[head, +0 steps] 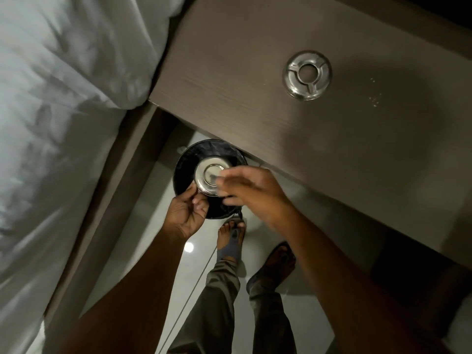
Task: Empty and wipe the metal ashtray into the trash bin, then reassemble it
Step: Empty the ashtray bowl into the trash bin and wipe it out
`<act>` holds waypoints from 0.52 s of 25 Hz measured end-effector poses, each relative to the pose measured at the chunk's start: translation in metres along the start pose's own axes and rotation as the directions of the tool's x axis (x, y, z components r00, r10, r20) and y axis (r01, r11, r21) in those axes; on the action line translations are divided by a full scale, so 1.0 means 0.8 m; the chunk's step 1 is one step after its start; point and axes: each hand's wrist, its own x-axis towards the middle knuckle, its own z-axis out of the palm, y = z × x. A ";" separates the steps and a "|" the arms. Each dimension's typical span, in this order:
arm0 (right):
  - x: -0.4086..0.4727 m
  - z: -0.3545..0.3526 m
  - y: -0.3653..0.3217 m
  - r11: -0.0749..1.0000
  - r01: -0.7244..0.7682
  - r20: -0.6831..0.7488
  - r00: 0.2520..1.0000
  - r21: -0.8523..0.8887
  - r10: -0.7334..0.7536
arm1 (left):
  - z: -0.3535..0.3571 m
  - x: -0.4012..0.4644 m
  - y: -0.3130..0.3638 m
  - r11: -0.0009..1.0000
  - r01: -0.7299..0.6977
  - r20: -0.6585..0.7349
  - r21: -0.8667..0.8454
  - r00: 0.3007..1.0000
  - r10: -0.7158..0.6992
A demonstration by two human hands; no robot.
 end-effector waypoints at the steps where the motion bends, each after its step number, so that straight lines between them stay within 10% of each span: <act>1: 0.009 0.012 -0.011 0.978 -0.116 0.174 0.981 0.174 0.086 | -0.002 -0.005 0.002 1.000 -0.009 0.018 -0.008 1.000 0.009; 4: 0.040 0.013 -0.027 0.884 -0.293 0.427 0.896 0.365 0.121 | -0.005 -0.015 0.000 0.999 0.010 0.070 -0.039 0.998 -0.007; 8: 0.083 0.038 -0.011 0.920 -0.346 0.157 0.934 0.183 0.320 | -0.006 -0.018 0.017 0.996 0.022 -0.016 -0.087 1.000 -0.024; 13: 0.112 0.077 -0.021 0.918 -0.339 0.201 0.932 0.204 0.300 | -0.019 -0.020 0.056 0.996 -0.038 -0.052 -0.087 0.998 0.034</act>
